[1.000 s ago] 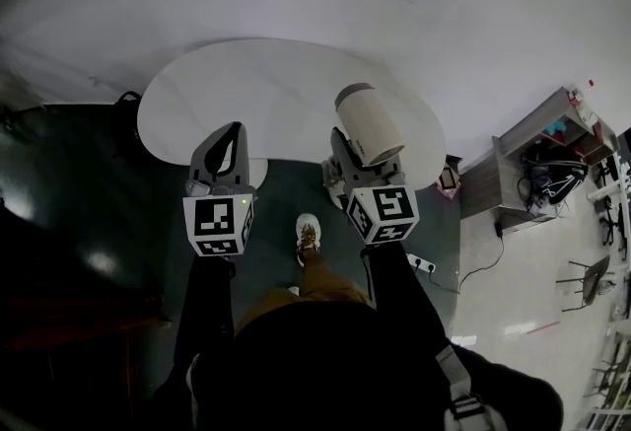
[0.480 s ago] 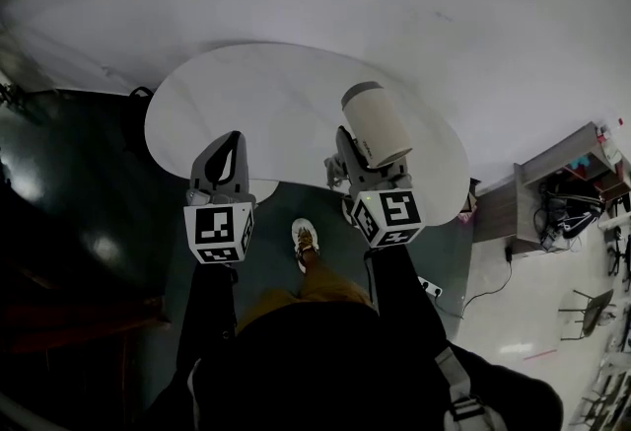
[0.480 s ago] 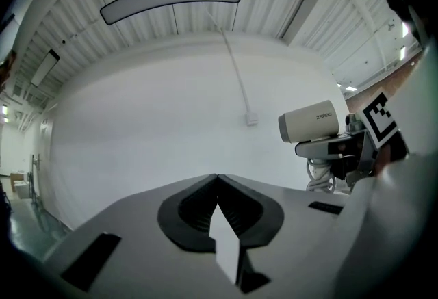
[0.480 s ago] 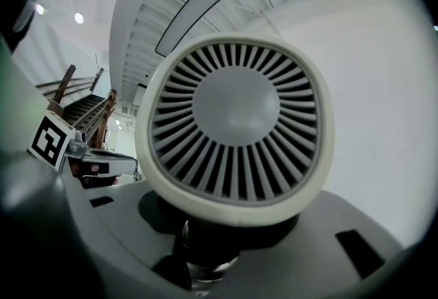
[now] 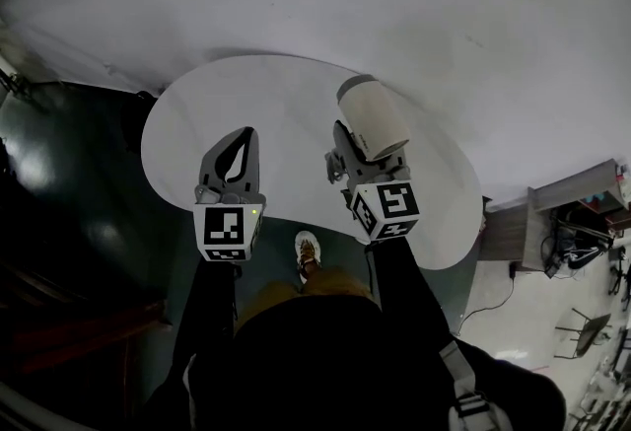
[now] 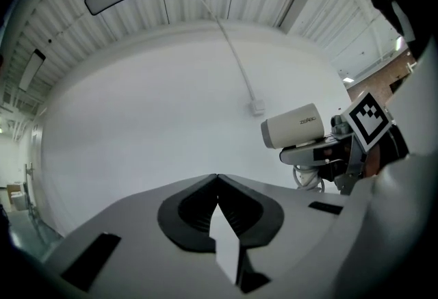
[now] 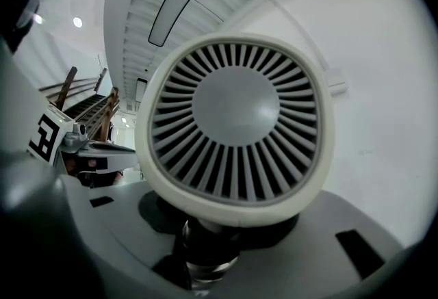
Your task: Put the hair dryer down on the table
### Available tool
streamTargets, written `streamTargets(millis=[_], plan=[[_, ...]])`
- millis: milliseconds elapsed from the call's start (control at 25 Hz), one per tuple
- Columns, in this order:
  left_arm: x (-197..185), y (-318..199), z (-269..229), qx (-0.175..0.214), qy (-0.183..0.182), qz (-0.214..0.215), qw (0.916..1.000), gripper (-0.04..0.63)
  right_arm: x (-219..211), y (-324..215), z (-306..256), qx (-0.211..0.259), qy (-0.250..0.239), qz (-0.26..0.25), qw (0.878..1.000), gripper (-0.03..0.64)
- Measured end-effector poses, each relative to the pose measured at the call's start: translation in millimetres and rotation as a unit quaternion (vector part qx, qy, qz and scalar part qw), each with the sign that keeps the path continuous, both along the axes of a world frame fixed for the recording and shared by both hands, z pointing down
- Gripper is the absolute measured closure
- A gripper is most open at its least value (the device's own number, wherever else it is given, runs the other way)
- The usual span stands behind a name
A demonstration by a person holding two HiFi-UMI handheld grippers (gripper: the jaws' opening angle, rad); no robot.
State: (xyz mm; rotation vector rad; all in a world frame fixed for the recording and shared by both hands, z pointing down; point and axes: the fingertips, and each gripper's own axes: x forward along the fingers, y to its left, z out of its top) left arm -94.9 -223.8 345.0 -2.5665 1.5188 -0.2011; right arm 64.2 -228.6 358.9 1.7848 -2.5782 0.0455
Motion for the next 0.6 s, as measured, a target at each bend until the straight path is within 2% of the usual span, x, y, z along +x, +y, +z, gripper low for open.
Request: streamTargets(millis=[240, 400, 600], plan=[[15, -54, 13, -0.015, -0.008, 0.002, 0.9998, 0.58, 3, -63, 25, -0.035, 0.014, -0.021, 0.999, 0.431], [14, -83, 23, -0.038, 0.021, -0.001, 0.9991, 0.58, -3, -94, 44, -0.059, 0.022, -0.044, 0.997, 0.431], [12, -106, 37, -0.053, 0.012, -0.009, 0.9985, 0.58, -12, -123, 73, -0.089, 0.034, -0.07, 0.993, 0.431]])
